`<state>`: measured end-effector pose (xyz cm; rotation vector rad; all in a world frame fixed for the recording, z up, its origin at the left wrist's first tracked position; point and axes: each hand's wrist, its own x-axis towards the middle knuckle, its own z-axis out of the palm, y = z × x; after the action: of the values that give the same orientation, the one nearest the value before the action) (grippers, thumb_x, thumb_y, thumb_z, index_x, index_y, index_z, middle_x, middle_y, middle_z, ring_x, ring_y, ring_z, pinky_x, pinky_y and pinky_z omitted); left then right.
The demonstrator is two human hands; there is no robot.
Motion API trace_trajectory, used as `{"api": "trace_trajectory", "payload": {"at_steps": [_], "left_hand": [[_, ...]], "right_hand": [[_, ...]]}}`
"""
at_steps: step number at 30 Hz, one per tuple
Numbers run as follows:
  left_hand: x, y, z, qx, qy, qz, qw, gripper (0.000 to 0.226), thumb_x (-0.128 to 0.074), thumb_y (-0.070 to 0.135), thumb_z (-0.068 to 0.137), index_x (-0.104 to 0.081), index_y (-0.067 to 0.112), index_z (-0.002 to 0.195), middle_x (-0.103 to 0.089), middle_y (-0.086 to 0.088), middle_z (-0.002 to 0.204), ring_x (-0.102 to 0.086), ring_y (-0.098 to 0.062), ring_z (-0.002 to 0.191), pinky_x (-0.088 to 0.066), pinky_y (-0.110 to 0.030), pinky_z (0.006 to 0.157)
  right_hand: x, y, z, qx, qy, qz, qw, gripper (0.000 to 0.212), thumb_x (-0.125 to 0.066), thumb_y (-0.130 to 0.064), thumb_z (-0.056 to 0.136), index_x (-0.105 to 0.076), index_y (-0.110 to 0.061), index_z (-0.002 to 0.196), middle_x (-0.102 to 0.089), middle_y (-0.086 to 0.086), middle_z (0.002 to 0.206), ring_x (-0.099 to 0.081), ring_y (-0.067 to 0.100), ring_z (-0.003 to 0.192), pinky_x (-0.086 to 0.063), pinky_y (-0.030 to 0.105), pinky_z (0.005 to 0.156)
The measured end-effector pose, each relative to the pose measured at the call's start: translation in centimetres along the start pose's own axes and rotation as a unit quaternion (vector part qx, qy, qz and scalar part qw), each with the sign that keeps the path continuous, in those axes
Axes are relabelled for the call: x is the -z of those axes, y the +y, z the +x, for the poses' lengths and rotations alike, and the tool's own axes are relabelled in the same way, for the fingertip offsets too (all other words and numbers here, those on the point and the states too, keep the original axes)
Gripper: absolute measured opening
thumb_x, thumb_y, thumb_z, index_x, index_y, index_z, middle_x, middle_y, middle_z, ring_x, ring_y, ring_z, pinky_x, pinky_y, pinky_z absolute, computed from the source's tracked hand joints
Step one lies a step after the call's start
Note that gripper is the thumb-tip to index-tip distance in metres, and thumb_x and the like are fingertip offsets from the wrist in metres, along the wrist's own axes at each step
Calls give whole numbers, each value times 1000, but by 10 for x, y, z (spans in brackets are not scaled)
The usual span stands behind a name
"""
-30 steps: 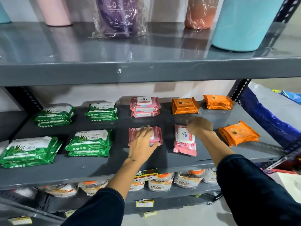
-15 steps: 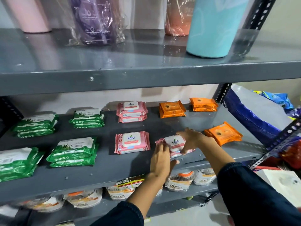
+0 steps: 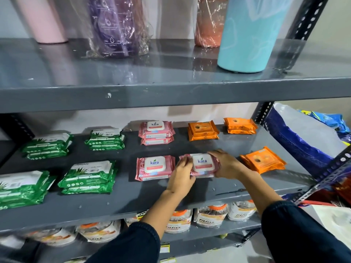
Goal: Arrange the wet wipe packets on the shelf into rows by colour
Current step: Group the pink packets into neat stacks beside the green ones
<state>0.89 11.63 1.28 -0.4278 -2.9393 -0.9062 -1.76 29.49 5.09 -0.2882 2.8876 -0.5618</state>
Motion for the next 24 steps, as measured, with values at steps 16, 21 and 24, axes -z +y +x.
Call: {"api": "trace_trajectory", "payload": {"at_steps": [16, 21, 24], "left_hand": [[102, -96, -29, 122, 40, -49, 991, 68, -68, 2, 78, -42, 19, 138, -57, -10, 134, -58, -26, 115, -45, -31, 100], [99, -100, -29, 113, 20, -38, 993, 73, -66, 4, 81, -32, 20, 143, -45, -12, 144, -49, -29, 127, -38, -35, 108], [94, -99, -28, 54, 11, 70, 996, 88, -65, 19, 84, -6, 12, 149, -3, -10, 159, -5, -26, 147, -5, -35, 120]], "right_hand": [[-31, -125, 62, 85, -62, 28, 994, 88, -74, -5, 71, -29, -26, 144, -41, 1, 144, -45, 23, 129, -45, 34, 105], [-36, -126, 62, 89, -73, -11, 993, 91, -74, -11, 73, -20, -21, 147, -31, 4, 151, -35, 27, 136, -40, 36, 108], [-46, -128, 55, 110, -49, -82, 989, 101, -59, -47, 82, 8, -12, 150, 6, 7, 161, 6, 27, 149, -6, 41, 122]]}}
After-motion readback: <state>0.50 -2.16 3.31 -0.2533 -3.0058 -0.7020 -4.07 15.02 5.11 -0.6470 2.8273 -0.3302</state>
